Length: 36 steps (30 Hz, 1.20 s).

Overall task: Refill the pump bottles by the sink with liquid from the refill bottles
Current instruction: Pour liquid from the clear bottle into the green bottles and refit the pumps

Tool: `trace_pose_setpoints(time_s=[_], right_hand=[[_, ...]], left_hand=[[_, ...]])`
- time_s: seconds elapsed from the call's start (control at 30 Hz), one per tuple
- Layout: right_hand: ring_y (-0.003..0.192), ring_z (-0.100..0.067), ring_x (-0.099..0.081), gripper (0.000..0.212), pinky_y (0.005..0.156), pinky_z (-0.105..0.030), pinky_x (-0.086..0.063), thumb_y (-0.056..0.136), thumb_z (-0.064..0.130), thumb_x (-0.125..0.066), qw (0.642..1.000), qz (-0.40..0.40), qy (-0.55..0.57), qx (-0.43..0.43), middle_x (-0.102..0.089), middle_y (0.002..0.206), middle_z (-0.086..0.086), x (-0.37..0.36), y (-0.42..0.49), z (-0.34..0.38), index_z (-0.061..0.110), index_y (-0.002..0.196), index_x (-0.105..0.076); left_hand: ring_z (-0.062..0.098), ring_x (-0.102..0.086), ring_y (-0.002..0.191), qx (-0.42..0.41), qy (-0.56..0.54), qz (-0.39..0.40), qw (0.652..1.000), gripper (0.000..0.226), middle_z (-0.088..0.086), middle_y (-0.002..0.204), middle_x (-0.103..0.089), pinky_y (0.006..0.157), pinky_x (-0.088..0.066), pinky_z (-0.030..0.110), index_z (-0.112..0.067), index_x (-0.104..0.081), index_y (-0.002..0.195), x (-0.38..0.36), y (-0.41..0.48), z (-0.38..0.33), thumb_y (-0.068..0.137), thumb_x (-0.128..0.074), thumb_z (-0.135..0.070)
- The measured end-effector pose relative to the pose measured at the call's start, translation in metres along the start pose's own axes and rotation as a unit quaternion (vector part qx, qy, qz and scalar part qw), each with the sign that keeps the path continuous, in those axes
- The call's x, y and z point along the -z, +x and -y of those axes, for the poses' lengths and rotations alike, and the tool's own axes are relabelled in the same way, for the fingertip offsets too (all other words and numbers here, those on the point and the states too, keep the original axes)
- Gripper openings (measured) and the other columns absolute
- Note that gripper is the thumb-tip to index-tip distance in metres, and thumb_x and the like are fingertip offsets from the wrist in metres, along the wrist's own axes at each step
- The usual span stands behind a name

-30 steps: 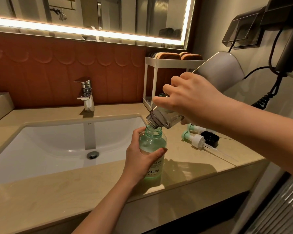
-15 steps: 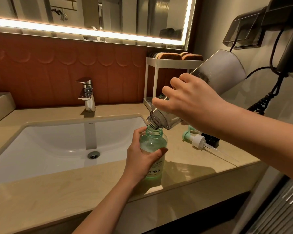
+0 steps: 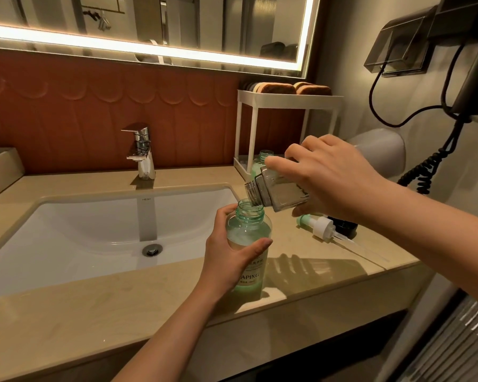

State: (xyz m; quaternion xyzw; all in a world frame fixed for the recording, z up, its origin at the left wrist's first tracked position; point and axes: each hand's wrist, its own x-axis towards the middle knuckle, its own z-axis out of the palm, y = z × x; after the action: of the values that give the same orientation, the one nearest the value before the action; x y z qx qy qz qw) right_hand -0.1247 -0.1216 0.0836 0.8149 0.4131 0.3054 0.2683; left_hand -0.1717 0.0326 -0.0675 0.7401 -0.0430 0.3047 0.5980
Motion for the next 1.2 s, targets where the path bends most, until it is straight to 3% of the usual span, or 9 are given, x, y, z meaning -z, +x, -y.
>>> trace_pose_setpoints(time_s=[0.2,0.3,0.4,0.53,0.6,0.7,0.87,1.03,1.2], right_hand=[[0.097,-0.016,-0.049,0.095,0.075,-0.027,-0.041,0.062,0.067,-0.066,0.983,-0.001,0.172,-0.059,-0.055,0.116,0.001,-0.025,-0.006,-0.001,0.027,0.139,-0.027],[0.102,-0.015,-0.051,0.094,0.078,-0.031,-0.046,0.059,0.07,-0.064,0.952,0.0,0.29,-0.099,-0.056,0.118,0.004,-0.041,-0.012,0.004,0.03,0.137,-0.03],[0.102,-0.012,-0.053,0.095,0.081,-0.036,-0.049,0.051,0.077,-0.056,0.893,-0.001,0.426,-0.143,-0.056,0.113,0.009,-0.053,-0.016,0.013,0.033,0.132,-0.032],[0.09,0.008,-0.052,0.076,0.072,-0.011,-0.041,0.055,0.07,-0.061,0.792,-0.038,0.582,-0.178,-0.051,0.096,0.023,-0.064,-0.016,0.019,0.04,0.119,-0.034],[0.093,0.005,-0.053,0.074,0.075,-0.013,-0.043,0.059,0.064,-0.065,0.753,-0.048,0.626,-0.198,-0.054,0.102,0.019,-0.069,-0.015,0.019,0.036,0.121,-0.036],[0.1,-0.002,-0.054,0.078,0.079,-0.022,-0.045,0.062,0.06,-0.065,0.699,-0.067,0.674,-0.23,-0.054,0.11,0.016,-0.077,-0.016,0.019,0.031,0.128,-0.037],[0.115,-0.01,-0.048,0.084,0.089,-0.026,-0.038,0.064,0.057,-0.061,0.623,-0.1,0.716,-0.299,-0.05,0.127,0.006,-0.09,-0.021,0.022,0.028,0.136,-0.029],[0.115,-0.007,-0.042,0.085,0.086,-0.02,-0.035,0.07,0.055,-0.058,0.593,-0.114,0.725,-0.33,-0.043,0.131,0.008,-0.103,-0.026,0.031,0.029,0.141,-0.02],[0.125,-0.007,-0.034,0.082,0.095,-0.028,-0.032,0.073,0.057,-0.055,0.582,-0.122,0.727,-0.343,-0.034,0.145,0.008,-0.115,-0.022,0.032,0.034,0.141,-0.016]], left_hand=[[-0.016,-0.053,0.096,-0.002,0.008,0.004,1.0,0.064,-0.021,0.109,-0.054,0.075,-0.041,0.001,-0.036,-0.043,0.108,0.001,0.0,-0.002,0.058,-0.081,-0.045],[-0.01,-0.054,0.098,0.005,0.013,0.01,1.0,0.066,-0.021,0.111,-0.054,0.079,-0.045,0.007,-0.039,-0.043,0.108,0.002,0.0,-0.002,0.054,-0.076,-0.053],[-0.002,-0.055,0.103,0.009,0.028,0.032,0.999,0.068,-0.022,0.115,-0.053,0.088,-0.049,0.023,-0.042,-0.04,0.112,0.006,0.0,-0.001,0.053,-0.071,-0.056],[-0.004,-0.054,0.106,0.008,0.038,0.055,0.998,0.066,-0.023,0.119,-0.051,0.093,-0.049,0.03,-0.042,-0.038,0.116,0.007,0.003,0.0,0.061,-0.075,-0.044],[0.0,-0.055,0.108,0.009,0.034,0.06,0.998,0.07,-0.018,0.121,-0.051,0.094,-0.049,0.031,-0.036,-0.038,0.12,0.005,0.006,0.001,0.062,-0.076,-0.04],[0.0,-0.055,0.107,0.008,0.027,0.067,0.997,0.075,-0.016,0.121,-0.051,0.093,-0.049,0.03,-0.027,-0.038,0.125,0.001,0.013,0.004,0.064,-0.081,-0.037],[-0.005,-0.053,0.104,0.007,0.015,0.076,0.997,0.067,-0.023,0.115,-0.048,0.086,-0.048,0.018,-0.034,-0.036,0.12,-0.014,0.038,0.009,0.067,-0.077,-0.033],[0.01,-0.054,0.109,0.023,-0.003,0.073,0.997,0.064,-0.008,0.12,-0.051,0.091,-0.049,0.033,-0.03,-0.034,0.123,-0.03,0.074,0.014,0.073,-0.075,-0.03],[0.019,-0.053,0.113,0.043,-0.014,0.06,0.997,0.07,0.002,0.128,-0.051,0.093,-0.047,0.039,-0.021,-0.032,0.131,-0.044,0.108,0.026,0.076,-0.074,-0.028]])
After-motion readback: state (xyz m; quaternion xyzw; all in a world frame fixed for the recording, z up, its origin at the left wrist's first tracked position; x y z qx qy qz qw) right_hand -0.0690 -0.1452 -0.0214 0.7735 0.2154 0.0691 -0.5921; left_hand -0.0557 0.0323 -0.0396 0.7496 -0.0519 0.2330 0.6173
